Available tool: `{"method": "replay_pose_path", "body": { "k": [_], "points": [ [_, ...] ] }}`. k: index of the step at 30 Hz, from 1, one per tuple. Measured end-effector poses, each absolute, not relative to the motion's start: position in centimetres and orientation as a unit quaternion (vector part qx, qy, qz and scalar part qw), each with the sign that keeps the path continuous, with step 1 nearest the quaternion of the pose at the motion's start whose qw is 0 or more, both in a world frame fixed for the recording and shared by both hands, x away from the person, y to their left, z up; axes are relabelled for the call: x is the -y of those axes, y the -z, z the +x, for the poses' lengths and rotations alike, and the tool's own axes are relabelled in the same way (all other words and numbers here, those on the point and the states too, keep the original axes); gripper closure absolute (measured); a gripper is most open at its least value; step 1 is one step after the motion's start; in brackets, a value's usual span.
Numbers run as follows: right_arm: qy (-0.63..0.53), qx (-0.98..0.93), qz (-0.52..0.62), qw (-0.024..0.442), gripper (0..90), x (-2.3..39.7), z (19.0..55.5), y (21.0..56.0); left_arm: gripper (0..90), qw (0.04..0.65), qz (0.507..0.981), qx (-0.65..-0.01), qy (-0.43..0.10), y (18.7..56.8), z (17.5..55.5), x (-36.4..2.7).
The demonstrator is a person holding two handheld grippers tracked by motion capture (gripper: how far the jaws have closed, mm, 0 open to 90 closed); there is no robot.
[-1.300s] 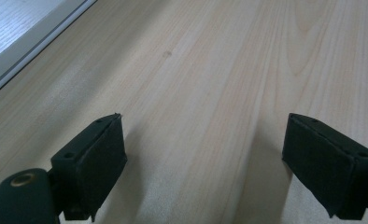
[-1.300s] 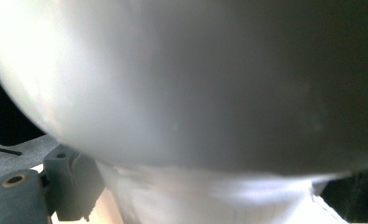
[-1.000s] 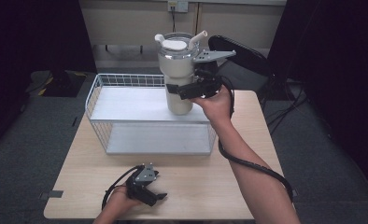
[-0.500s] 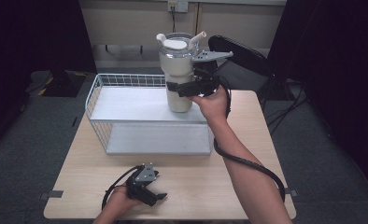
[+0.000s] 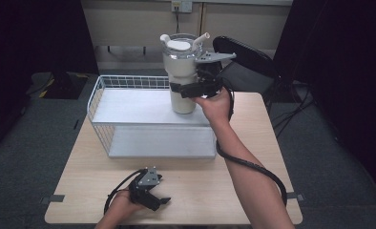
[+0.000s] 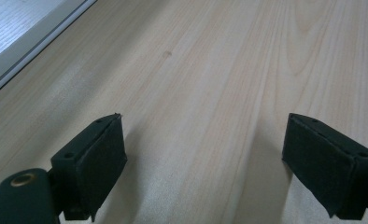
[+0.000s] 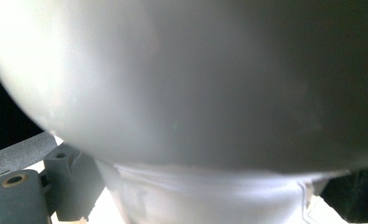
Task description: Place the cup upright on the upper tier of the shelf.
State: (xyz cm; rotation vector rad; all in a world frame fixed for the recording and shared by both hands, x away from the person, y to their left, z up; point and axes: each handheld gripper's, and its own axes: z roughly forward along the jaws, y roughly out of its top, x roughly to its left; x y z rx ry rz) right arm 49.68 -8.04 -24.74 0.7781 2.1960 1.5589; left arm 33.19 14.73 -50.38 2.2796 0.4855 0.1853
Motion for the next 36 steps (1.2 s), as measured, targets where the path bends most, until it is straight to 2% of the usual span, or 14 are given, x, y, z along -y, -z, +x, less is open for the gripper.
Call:
{"method": "replay_pose_path", "body": {
  "k": [36],
  "points": [
    [-0.547, -0.771, 0.275, 0.174, 9.2, 7.4, 50.4, 26.1, 12.5, 0.391, 0.897, -0.192, -0.072, 50.4, 33.2, -14.8]
  ]
}}
